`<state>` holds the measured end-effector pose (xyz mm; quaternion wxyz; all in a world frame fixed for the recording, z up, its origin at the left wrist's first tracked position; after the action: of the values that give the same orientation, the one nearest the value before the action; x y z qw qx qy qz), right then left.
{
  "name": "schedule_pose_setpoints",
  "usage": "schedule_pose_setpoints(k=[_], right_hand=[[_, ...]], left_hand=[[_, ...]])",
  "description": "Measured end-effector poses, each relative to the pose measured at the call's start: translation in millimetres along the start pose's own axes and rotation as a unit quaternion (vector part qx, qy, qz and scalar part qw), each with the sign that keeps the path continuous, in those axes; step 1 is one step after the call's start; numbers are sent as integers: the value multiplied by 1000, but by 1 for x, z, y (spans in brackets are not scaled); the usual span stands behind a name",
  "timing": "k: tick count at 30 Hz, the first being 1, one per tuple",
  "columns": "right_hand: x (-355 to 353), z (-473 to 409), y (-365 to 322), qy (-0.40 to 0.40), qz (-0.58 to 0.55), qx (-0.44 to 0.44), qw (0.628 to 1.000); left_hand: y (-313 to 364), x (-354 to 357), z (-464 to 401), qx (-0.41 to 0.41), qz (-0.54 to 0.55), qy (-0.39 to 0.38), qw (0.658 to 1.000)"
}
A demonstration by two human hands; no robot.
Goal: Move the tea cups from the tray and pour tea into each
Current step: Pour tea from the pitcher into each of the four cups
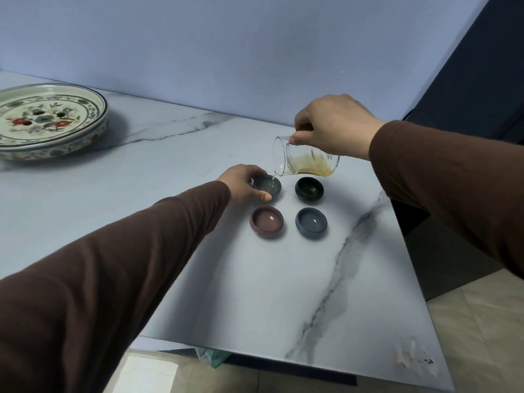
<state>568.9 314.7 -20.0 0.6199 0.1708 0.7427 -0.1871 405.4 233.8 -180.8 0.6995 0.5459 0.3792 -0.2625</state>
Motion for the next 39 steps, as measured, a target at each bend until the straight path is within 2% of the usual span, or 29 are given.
schedule_pose_setpoints(k=[5,8,13,16,18,22,30,39], right_hand=[[1,7,6,1,-37,34,999],[4,21,16,23,-107,100,989],[20,51,35,76,-296,223,926],[24,65,36,103,-378,245,887],[22,72,33,112,-396,242,879],[15,83,24,105,-364,214,901],[10,98,4,53,-244,140,958],[13,98,-17,16,-130,72,989]], left_hand=[[2,-1,1,-6,4,-7,1000],[4,-3,-1,-18,6,-22,1000],[8,-4,-1,-36,21,-43,998],[10,-9,10,-38,63,-21,997],[11,-15,23,-35,98,20,994],[7,-16,58,-18,77,58,995],[4,19,98,-17,-3,35,999],[7,31,99,-54,57,37,996]])
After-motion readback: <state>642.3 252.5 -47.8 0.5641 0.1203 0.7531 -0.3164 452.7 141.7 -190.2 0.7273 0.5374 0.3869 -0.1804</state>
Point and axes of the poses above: each hand's wrist, its own z-axis away from the middle knuckle, its own x-axis out of the palm, y = z × x, the point moved 1 cm from there along -z, towards the middle knuckle, and after that the axes turned 12 degrees about -z, right-handed, at the moved point
